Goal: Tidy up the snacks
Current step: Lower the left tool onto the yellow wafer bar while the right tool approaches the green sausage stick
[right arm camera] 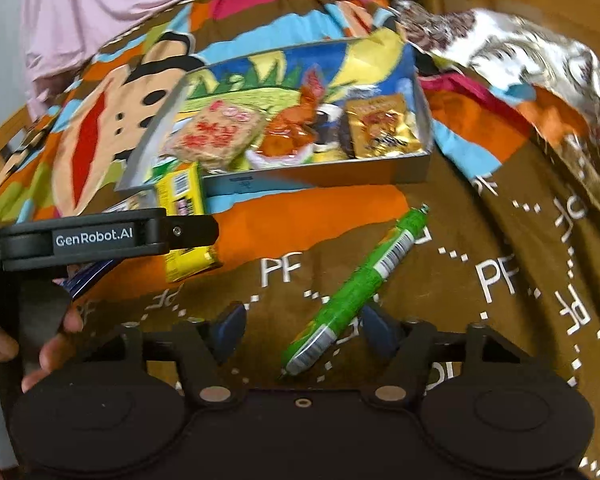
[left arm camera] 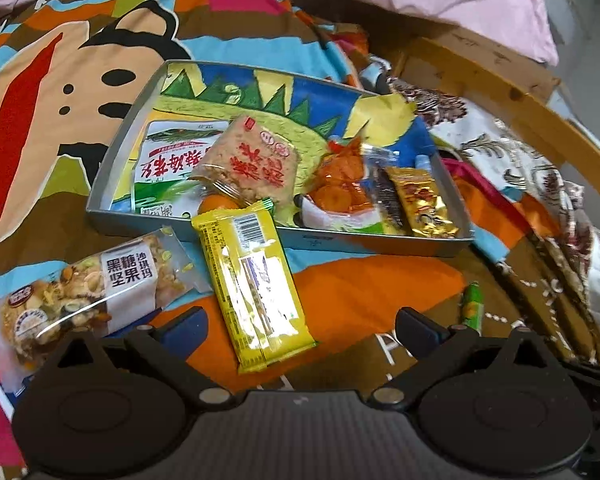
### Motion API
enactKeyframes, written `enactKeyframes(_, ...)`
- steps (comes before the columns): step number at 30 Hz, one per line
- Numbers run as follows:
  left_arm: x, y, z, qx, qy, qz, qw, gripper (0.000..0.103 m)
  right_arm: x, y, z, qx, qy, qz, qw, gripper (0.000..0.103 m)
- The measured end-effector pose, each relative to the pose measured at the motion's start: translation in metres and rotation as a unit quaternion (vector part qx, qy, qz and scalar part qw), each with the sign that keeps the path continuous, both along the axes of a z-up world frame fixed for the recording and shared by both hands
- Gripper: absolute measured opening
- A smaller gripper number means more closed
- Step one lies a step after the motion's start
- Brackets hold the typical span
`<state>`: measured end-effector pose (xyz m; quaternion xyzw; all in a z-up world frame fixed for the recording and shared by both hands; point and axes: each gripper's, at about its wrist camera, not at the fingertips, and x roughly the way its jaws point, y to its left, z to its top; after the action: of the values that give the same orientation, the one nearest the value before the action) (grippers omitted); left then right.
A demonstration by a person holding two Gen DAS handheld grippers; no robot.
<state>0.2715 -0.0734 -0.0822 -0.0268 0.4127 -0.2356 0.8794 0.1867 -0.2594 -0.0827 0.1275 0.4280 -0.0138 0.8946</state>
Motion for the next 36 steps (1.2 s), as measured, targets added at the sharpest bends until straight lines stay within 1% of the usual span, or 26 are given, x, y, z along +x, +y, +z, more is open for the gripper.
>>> enactKeyframes(1,0.003,-0.002,-0.002,0.001,0.001,0.002,1.0000,0.099,0.002,-0.001,-0.002,0.001,0.002,-0.007,1.000,0.059)
enactKeyframes(4,0.013,-0.004,-0.009,-0.001,0.008,0.012,0.9999,0.093,0.010,-0.004,-0.007,0.008,0.002,-0.026,1.000,0.055)
enactKeyframes(6,0.020,-0.003,-0.014,-0.010,0.022,0.026,0.9994,0.085,0.015,-0.003,-0.010,0.002,0.000,-0.033,0.999,0.052)
enactKeyframes(7,0.024,-0.001,-0.017,-0.016,0.029,0.036,0.9988,0.083,0.017,-0.001,-0.011,-0.003,0.000,-0.034,0.999,0.052)
enactKeyframes(9,0.030,0.003,-0.023,-0.019,0.046,0.054,0.9973,0.074,0.020,0.003,-0.015,-0.022,0.000,-0.032,0.999,0.049)
enactKeyframes(10,0.032,0.006,-0.026,-0.023,0.053,0.061,0.9965,0.072,0.021,0.005,-0.016,-0.031,0.000,-0.028,0.999,0.049)
enactKeyframes(12,0.032,0.012,-0.029,-0.031,0.056,0.071,0.9954,0.065,0.022,0.008,-0.016,-0.045,-0.002,-0.024,0.999,0.048)
enactKeyframes(13,0.033,0.013,-0.029,-0.034,0.056,0.074,0.9951,0.063,0.022,0.008,-0.016,-0.048,-0.002,-0.023,0.999,0.045)
enactKeyframes(16,0.034,0.017,-0.028,-0.040,0.059,0.077,0.9945,0.053,0.021,0.007,-0.015,-0.049,-0.002,-0.022,0.999,0.042)
enactKeyframes(20,0.030,0.016,-0.027,-0.040,0.059,0.068,0.9951,0.052,0.018,0.013,-0.012,-0.050,0.001,-0.005,0.999,0.037)
enactKeyframes(23,0.024,0.012,-0.025,-0.034,0.062,0.047,0.9964,0.051,0.013,0.021,-0.009,-0.051,0.014,0.030,0.998,0.034)
enactKeyframes(25,0.021,0.012,-0.021,-0.037,0.074,0.031,0.9961,0.051,0.007,0.027,-0.008,-0.053,0.028,0.054,0.997,0.032)
enactKeyframes(28,0.017,0.014,-0.019,-0.045,0.108,0.017,0.9929,0.051,-0.003,0.033,-0.005,-0.067,0.035,0.083,0.994,0.032)
enactKeyframes(30,0.017,0.015,-0.020,-0.040,0.116,0.017,0.9923,0.051,-0.006,0.038,-0.005,-0.086,0.030,0.088,0.992,0.034)
enactKeyframes(32,0.017,0.012,-0.022,-0.026,0.107,0.015,0.9938,0.052,-0.004,0.038,-0.005,-0.086,0.026,0.082,0.993,0.043)
enactKeyframes(34,0.017,0.009,-0.021,-0.012,0.096,0.014,0.9952,0.058,-0.002,0.036,-0.005,-0.078,0.020,0.070,0.994,0.048)
enactKeyframes(36,0.016,0.004,-0.021,0.002,0.082,0.008,0.9966,0.061,0.002,0.034,-0.006,-0.076,0.018,0.060,0.995,0.048)
